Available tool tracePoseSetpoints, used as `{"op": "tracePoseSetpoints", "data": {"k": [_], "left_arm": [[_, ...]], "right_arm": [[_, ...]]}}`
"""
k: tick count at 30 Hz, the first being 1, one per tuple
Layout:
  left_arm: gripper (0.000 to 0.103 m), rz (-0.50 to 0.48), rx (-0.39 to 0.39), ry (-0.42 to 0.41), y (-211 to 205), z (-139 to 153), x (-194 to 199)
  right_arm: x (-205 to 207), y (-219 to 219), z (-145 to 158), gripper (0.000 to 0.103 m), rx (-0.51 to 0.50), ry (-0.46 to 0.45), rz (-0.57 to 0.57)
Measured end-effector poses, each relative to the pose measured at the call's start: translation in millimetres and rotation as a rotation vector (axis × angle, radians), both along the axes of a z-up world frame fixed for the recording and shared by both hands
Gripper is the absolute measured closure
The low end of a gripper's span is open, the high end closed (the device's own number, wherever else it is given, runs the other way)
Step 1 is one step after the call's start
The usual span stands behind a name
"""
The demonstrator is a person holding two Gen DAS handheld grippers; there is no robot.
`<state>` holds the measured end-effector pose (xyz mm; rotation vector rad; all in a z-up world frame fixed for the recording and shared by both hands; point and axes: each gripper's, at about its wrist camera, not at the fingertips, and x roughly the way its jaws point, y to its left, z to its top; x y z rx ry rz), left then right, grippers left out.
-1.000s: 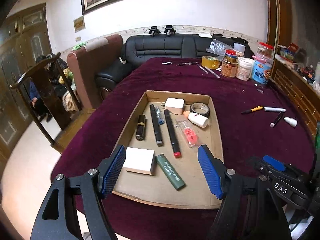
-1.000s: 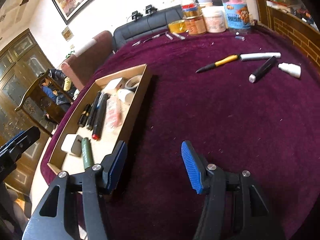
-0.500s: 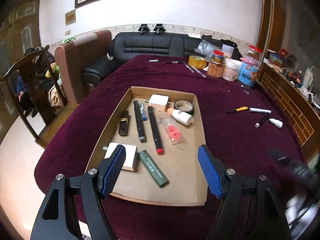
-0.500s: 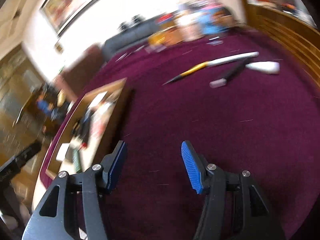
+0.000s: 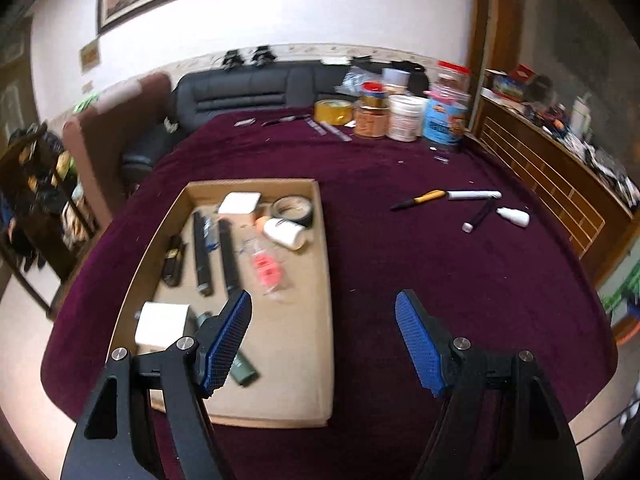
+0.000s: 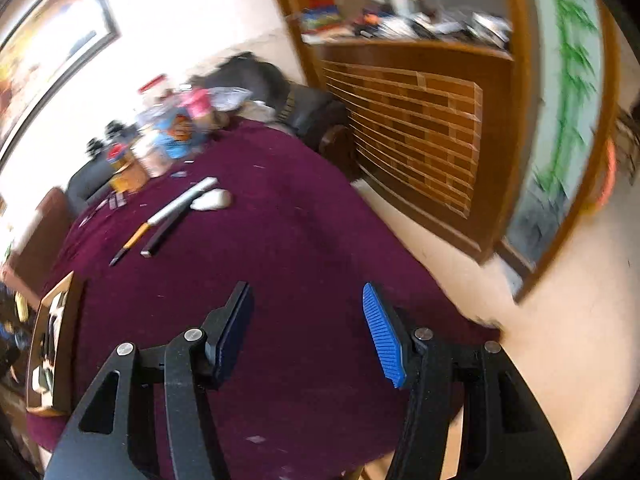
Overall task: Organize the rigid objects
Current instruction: 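Move both open tools away from the box toward the pens on the table, then grasp the yellow-and-black pen with the left tool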
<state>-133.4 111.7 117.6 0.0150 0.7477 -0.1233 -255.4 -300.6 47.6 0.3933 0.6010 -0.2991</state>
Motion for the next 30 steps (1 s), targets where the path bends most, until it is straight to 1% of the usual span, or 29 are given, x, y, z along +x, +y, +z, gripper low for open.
{"op": "tracePoseSetpoints", "data": {"k": [1, 2, 3, 4, 5, 6, 9, 11, 13, 14, 16, 18, 19, 20, 22, 25, 26, 27, 30], "left_arm": [[0.034, -0.009, 0.011, -0.008, -5, 0, 0], [0.034, -0.018, 0.021, -0.012, -9, -1, 1], [0.034, -0.025, 0.031, -0.012, -13, -2, 3], [0.034, -0.031, 0.041, -0.005, -16, -5, 7], [0.034, -0.039, 0.048, 0.011, -20, -9, 12], [0.034, -0.047, 0.047, 0.03, -24, -12, 15], [0.034, -0.067, 0.019, 0.097, -30, -20, 32], [0.034, -0.061, 0.014, 0.118, -33, -21, 39], [0.034, -0.05, 0.021, 0.124, -36, -20, 48], [0.034, -0.044, 0.022, 0.128, -37, -19, 52], [0.034, -0.038, 0.016, 0.138, -38, -19, 60], [0.034, -0.032, 0.014, 0.159, -40, -23, 72], [0.034, -0.031, 0.023, 0.165, -43, -25, 78], [0.034, -0.033, 0.031, 0.166, -45, -26, 82], [0.034, -0.049, 0.048, 0.174, -54, -31, 94], [0.034, -0.113, 0.082, 0.178, -78, -38, 118], [0.034, -0.147, 0.104, 0.171, -90, -39, 127], [0.034, -0.184, 0.132, 0.154, -102, -37, 136], [0.034, -0.319, 0.218, 0.062, -139, -33, 159]], "right_arm": [[9, 12, 7, 0.047, -0.031, -0.02, 0.022], [24, 27, 15, 0.045, -0.054, -0.051, 0.06], [37, 35, 20, 0.038, -0.048, -0.07, 0.09], [52, 43, 21, 0.023, -0.03, -0.085, 0.117], [72, 49, 22, 0.022, -0.008, -0.106, 0.144], [86, 54, 22, 0.022, -0.005, -0.108, 0.16], [135, 71, 15, 0.022, 0.016, -0.075, 0.244], [171, 77, 11, 0.022, 0.069, -0.057, 0.297], [190, 83, 9, 0.022, 0.075, -0.065, 0.32], [204, 84, 9, 0.022, 0.056, -0.078, 0.319], [217, 84, 4, 0.022, 0.02, -0.094, 0.301], [223, 71, -1, 0.022, -0.015, -0.126, 0.248], [226, 63, -3, 0.022, -0.015, -0.137, 0.216], [224, 49, -11, 0.022, 0.005, -0.138, 0.165], [224, 24, -23, 0.022, 0.072, -0.11, 0.11], [230, -2, -32, 0.022, 0.152, -0.084, 0.051], [230, -9, -35, 0.022, 0.181, -0.085, 0.038], [231, -11, -34, 0.022, 0.189, -0.086, 0.034], [235, -8, -34, 0.022, 0.172, -0.071, 0.04]]}}
